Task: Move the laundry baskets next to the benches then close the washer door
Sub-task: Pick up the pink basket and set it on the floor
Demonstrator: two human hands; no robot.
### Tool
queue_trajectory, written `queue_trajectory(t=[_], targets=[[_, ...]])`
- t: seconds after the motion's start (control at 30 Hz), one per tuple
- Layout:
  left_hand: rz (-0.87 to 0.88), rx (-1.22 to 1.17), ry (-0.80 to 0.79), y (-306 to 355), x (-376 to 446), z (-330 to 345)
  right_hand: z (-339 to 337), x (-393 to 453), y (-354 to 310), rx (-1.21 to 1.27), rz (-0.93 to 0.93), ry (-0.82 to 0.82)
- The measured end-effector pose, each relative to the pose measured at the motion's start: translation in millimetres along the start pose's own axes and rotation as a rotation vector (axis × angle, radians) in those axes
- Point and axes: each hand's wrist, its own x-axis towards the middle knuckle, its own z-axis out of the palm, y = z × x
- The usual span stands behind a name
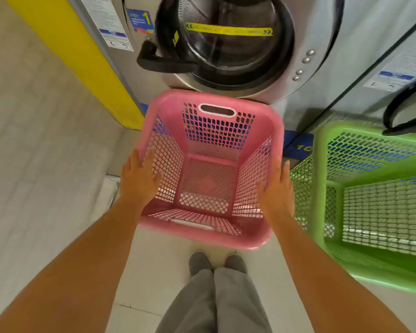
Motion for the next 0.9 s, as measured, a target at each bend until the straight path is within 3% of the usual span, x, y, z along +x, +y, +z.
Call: queue_trajectory(t=[0.27,0.5,0.9], targets=[[-0.036,-0.019,0.072,-15.6,44.2,24.8,31.1,18.7,8.8,0.039,-0.022,0.122],[-0.06,-0.046,0.184,-20.2,39.6,34.1,35.6,22.8,17.5,0.07,-0.045,0.121],[-0.206,-0.252,0.224,-34.0,-75.0,38.8,14.2,-29.3,32.3,0.017,-0.174,0.039]])
